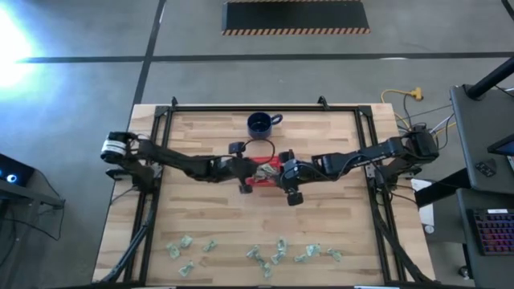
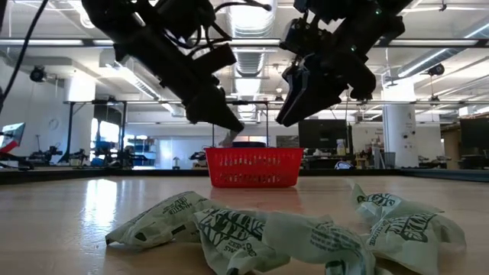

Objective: Pick and place items into bin
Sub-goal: Put the stevia packet into the red bin

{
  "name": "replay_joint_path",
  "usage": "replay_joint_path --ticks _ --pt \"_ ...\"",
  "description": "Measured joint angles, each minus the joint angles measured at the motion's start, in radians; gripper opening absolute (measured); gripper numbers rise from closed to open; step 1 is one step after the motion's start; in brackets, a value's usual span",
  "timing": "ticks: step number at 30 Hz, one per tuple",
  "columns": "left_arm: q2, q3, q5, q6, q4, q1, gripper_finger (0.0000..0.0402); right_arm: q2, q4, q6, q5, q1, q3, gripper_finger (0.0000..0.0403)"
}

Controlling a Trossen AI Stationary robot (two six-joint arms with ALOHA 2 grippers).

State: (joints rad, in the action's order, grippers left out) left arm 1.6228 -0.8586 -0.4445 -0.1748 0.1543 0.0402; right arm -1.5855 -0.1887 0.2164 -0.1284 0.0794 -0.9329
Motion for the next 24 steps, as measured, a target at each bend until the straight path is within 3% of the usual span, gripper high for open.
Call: replay_joint_path --ticks 3,14,24 --pt "0.017 -0.007 0.020 -0.017 0.003 -0.001 0.0020 0.009 -0.008 0.000 -0.002 0.001 0.000 0.0127" --pt "-0.012 -0.009 0.018 -0.017 -0.008 0.004 0.0144 0.031 -0.074 -0.068 -0.001 0.014 0.000 0.0127" --pt "-0.126 0.000 0.020 -0.023 -0.090 0.070 0.0157 0.132 -0.355 -0.314 0.003 0.150 -0.005 0.0127"
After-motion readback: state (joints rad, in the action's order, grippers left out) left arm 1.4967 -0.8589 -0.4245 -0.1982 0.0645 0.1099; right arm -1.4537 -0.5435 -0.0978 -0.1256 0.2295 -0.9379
